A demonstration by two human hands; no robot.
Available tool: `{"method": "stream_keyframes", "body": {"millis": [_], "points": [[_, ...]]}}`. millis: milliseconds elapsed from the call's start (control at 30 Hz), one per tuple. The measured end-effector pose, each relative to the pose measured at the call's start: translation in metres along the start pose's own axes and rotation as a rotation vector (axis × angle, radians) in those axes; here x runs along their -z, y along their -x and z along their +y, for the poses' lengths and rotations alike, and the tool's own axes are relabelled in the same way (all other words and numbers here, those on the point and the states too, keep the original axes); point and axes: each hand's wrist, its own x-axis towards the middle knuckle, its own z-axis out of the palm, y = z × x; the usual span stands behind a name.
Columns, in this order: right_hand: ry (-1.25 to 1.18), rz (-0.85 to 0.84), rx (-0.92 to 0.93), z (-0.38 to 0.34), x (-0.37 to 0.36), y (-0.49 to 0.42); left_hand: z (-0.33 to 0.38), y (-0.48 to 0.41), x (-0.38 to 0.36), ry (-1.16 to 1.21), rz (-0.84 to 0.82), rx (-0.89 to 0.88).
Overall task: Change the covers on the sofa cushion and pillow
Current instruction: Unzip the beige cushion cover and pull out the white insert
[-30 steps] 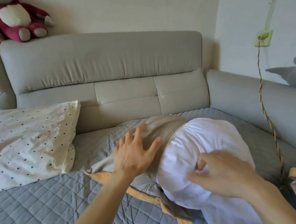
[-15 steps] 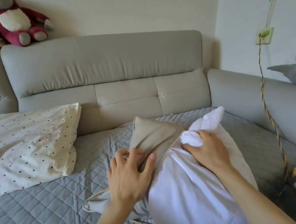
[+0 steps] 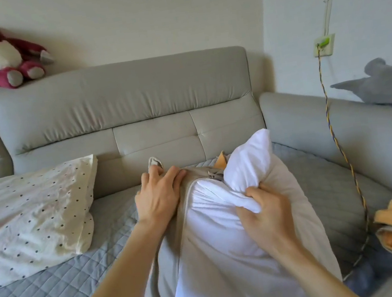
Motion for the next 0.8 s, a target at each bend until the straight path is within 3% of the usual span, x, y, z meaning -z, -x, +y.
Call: {"method": "stream_keyframes", "body": {"millis": [200,333,500,600,633,700,800], "points": [[-0.023,0.115,-0.080,0.006,0.024,-0.015,-0.036,-0.013,0.012,-0.079,0.065,0.023],[0.050,0.225,-0.196,0.030,0.038,-0.021,-0.048,-0.019,0.015,-0.101,-0.004,0.095],[0.536,-0.142,-0.551,0.035,0.035,-0.024,-0.035,0.002,0.008,0.055,0.030,0.141],[0.436,-0.067,-0.238,-0.004,0.031,-0.033,-0.019,0.009,0.015,0.090,0.108,0.060],[0.400,-0.116,-0.128,-0.021,0.028,-0.039,-0.015,0.011,0.018,0.087,0.106,0.040],[0.397,-0.375,-0.036,-0.047,0.013,-0.051,-0.009,0.017,0.022,0.083,0.094,0.001],[0.530,-0.891,-0.133,-0.056,-0.017,-0.063,-0.008,0.027,0.027,0.052,0.125,-0.070]]}}
